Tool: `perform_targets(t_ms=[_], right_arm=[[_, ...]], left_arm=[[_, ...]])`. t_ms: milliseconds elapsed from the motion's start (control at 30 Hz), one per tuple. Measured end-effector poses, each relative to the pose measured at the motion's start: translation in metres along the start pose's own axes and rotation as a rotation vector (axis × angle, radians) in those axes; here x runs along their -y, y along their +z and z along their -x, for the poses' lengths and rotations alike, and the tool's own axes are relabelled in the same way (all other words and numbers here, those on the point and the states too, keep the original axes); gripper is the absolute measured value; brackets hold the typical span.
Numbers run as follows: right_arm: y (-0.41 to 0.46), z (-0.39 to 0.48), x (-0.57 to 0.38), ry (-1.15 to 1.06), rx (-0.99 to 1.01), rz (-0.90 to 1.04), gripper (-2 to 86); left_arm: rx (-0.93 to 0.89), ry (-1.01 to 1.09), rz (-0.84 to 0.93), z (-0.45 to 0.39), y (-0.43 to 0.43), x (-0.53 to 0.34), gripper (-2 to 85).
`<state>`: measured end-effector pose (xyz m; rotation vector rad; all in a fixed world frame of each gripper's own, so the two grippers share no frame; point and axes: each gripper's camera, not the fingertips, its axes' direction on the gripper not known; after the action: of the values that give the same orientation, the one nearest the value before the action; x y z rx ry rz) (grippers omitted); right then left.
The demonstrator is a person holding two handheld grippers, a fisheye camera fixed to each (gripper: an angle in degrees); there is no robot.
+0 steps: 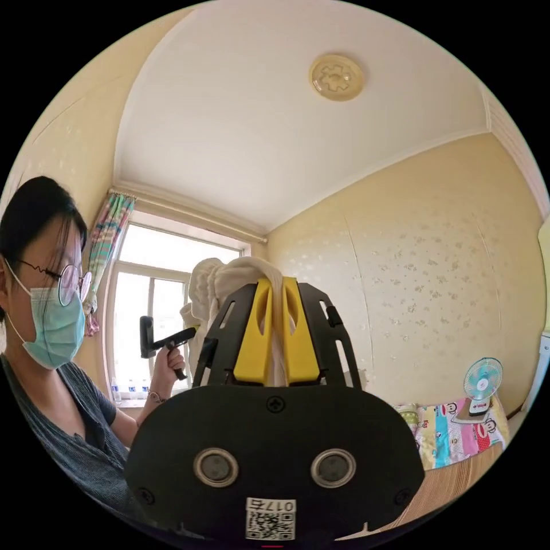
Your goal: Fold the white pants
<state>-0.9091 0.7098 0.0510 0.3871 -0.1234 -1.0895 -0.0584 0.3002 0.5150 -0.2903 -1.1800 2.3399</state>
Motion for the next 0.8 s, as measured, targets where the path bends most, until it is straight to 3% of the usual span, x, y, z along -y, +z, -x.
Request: perform_targets(t_ms=[167,333,533,667,800], right_arm=[[-0.003,0.043,-0.001,-0.161,-0.286,-0.13,2.9],[-0.018,0.048,-0.032,-0.196,-0.357,-0.244,2.7],[-0.014,-0.023,-0.077,-0.166,-0.399,-0.199,2.9],[0.023,-0.111,-0.114,-0.116,-0.484,-0.081,2.9],[0.114,-0.259,-0.111,-0.09,-0.557,0.046,3.2]], left_arm=[[0.076,-0.104,-0.287,-0.032,-0.023,0.009,3.8],[0.096,-0.206,-0.493,-0.045,-0.03,0.009,3.9],[0.054,-0.225,-0.474,-0.026,0.007,-0.022,4.0],[0.145,-0.248,-0.447,-0.008,0.048,-0.056,3.9],[0.131,-0.218,-0.352,0.066,0.178,-0.037,4.3]])
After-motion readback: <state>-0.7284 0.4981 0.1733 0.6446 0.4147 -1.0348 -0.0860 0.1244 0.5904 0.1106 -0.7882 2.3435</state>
